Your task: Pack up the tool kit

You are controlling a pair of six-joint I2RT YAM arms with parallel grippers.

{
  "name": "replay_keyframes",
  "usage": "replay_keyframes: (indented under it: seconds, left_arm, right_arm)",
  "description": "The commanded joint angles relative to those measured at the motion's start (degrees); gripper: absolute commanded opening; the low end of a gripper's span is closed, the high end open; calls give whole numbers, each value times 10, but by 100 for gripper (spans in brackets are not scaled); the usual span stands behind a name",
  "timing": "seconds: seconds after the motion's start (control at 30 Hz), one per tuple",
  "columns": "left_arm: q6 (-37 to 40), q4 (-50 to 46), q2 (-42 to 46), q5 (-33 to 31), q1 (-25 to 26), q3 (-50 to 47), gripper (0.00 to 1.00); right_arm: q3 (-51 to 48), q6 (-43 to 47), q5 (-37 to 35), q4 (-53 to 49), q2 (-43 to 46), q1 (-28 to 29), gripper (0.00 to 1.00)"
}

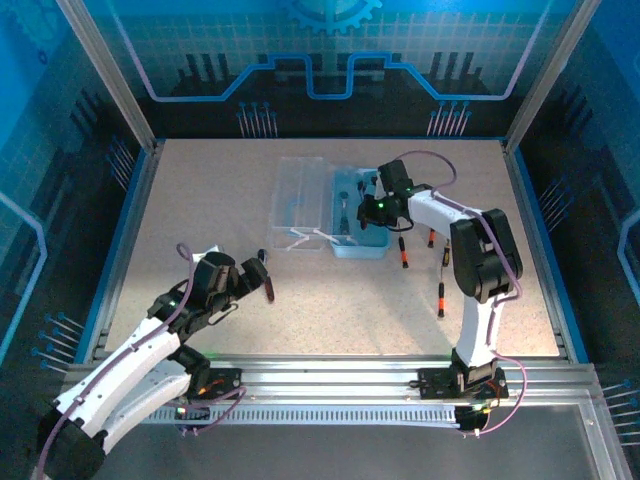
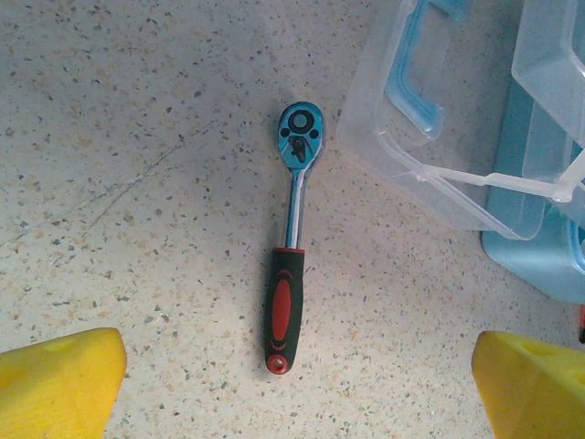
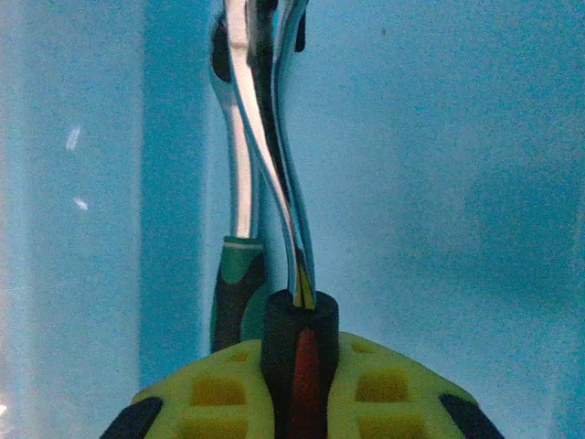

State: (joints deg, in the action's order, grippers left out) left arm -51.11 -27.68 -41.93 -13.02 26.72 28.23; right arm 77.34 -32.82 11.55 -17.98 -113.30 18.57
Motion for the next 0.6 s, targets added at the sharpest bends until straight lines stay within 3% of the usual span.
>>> replay_keyframes:
  seconds: [0.0,0.57]
  left_arm:
    - [-3,13,-3,12,-4,-1,97]
    - [1,31,-34,22,-7,-1,97]
  right_arm:
    - [23,6,33,14,-23,-6,6]
    - [54,8,82,1,-62,-12,20]
